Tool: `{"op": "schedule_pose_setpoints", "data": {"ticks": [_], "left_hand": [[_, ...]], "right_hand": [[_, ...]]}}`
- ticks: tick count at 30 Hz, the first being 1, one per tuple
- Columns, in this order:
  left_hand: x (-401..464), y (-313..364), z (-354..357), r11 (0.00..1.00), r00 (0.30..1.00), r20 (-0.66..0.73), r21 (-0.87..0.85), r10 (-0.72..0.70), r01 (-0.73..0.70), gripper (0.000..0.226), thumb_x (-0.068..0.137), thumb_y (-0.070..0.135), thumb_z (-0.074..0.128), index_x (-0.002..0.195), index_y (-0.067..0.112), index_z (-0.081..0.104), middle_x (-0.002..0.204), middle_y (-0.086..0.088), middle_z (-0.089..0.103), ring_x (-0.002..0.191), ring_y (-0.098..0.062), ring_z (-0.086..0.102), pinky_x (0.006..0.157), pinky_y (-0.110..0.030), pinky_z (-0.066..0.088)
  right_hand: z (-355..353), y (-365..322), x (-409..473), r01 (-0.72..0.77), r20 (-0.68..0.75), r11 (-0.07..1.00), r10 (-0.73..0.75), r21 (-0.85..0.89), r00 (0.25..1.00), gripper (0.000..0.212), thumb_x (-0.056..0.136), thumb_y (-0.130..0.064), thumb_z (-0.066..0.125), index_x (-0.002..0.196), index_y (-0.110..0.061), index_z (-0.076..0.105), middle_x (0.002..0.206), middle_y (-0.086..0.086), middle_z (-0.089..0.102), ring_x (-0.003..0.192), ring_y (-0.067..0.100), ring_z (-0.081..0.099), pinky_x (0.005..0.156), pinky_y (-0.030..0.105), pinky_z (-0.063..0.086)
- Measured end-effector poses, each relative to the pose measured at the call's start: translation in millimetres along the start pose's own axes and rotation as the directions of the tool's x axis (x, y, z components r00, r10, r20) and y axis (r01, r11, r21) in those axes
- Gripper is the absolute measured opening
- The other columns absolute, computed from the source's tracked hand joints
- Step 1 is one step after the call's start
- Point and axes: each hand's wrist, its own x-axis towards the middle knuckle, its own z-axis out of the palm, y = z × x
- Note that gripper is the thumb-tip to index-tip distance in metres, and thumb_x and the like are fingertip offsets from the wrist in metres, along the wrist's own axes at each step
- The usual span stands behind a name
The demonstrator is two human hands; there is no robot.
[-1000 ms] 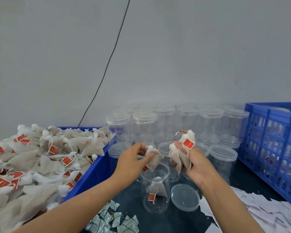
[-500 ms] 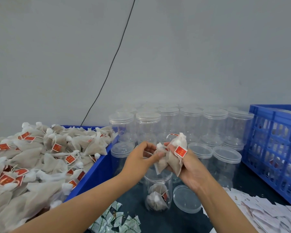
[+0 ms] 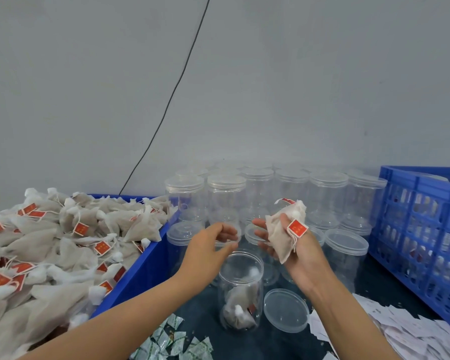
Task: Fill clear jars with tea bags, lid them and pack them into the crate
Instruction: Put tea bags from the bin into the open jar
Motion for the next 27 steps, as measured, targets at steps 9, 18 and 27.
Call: {"op": "schedule_pose_setpoints", "data": {"ticks": [9, 18, 27], "left_hand": [[-2.9, 16.2, 4.3, 0.93, 0.989, 0.145, -0.365, 0.007, 0.046, 0.021, 0.091, 0.031, 0.06, 0.11, 0.033, 0.065, 0.104, 0.009, 0.07, 0.097, -0.001, 0.062, 0.081, -0.011, 0.048], [1.7, 10.7, -0.5, 0.867, 0.994, -0.011, -0.491, -0.107, 0.088, 0.006, 0.086, 0.023, 0.065, 0.088, 0.02, 0.07, 0.087, 0.003, 0.074, 0.083, -0.005, 0.068, 0.072, -0.013, 0.052], [0.5, 2.2, -0.7, 0.986, 0.997, -0.02, -0.153, -0.072, 0.068, 0.022, 0.092, 0.016, 0.062, 0.11, 0.023, 0.051, 0.089, -0.001, 0.07, 0.07, -0.009, 0.068, 0.063, -0.018, 0.055]], "right_hand": [[5.1, 3.4, -10.1, -0.134, 0.206, 0.947, 0.199, -0.292, 0.958, 0.015, 0.086, -0.024, 0.064, 0.083, -0.016, 0.077, 0.077, 0.01, 0.066, 0.06, 0.018, 0.059, 0.041, 0.023, 0.043], [9.6, 2.4, -0.5, -0.192, 0.076, 0.807, 0.281, -0.559, 0.957, 0.025, 0.084, -0.033, 0.064, 0.1, -0.015, 0.063, 0.073, 0.013, 0.073, 0.06, 0.028, 0.066, 0.038, 0.025, 0.046], [-15.4, 10.6, 10.7, 0.115, -0.118, 0.703, -0.274, -0.701, 0.954, 0.008, 0.09, -0.005, 0.056, 0.088, -0.011, 0.059, 0.081, 0.01, 0.065, 0.064, 0.015, 0.061, 0.051, 0.027, 0.045]]}}
